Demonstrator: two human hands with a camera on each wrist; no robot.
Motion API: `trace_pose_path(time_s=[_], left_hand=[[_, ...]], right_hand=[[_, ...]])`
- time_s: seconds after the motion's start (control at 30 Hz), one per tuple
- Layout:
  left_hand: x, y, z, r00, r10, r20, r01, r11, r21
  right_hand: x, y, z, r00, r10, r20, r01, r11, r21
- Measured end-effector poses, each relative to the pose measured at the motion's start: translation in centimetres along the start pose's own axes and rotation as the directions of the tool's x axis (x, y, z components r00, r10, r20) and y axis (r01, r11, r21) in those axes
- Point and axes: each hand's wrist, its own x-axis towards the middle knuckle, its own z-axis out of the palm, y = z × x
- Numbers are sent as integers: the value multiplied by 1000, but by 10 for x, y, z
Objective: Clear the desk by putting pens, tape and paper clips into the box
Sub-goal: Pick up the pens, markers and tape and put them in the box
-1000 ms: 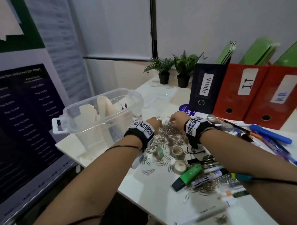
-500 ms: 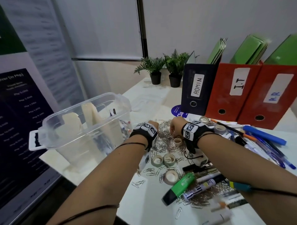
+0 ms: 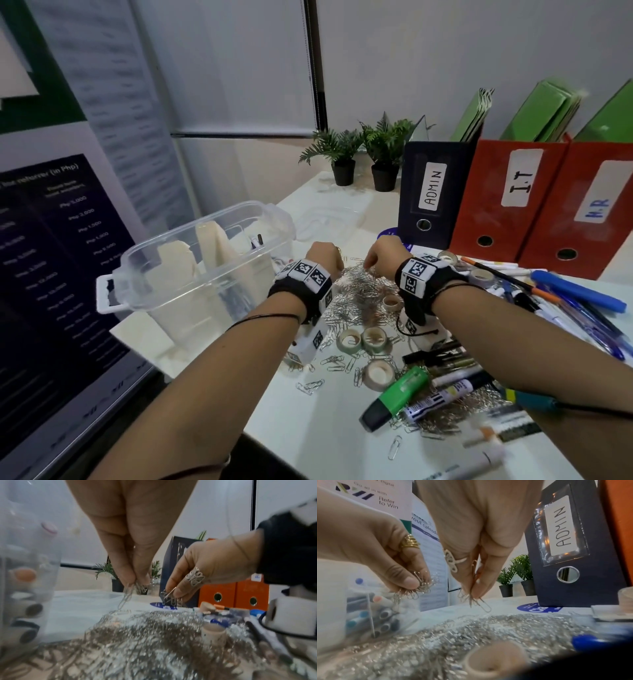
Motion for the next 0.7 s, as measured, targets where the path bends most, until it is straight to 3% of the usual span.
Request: trace_pose_path(time_s=[0.13, 0.33, 0.53, 0.7], left_hand=[[-24, -11, -27, 990, -16, -138, 5, 997, -82], [-75, -37, -64, 937, -118, -330, 33, 967, -252], [-121, -60, -96, 847, -229, -480, -20, 888, -459], [-151, -96, -124, 762, -330, -558, 25, 875, -483]], right_hand=[[-3, -12, -6, 998, -18, -66, 26, 992, 122], [-10, -47, -10, 986, -3, -168, 67, 923, 380], [-17, -103, -23, 974, -58, -220, 190, 743, 642], [-26, -169, -22, 970, -149, -194, 245, 600, 761]])
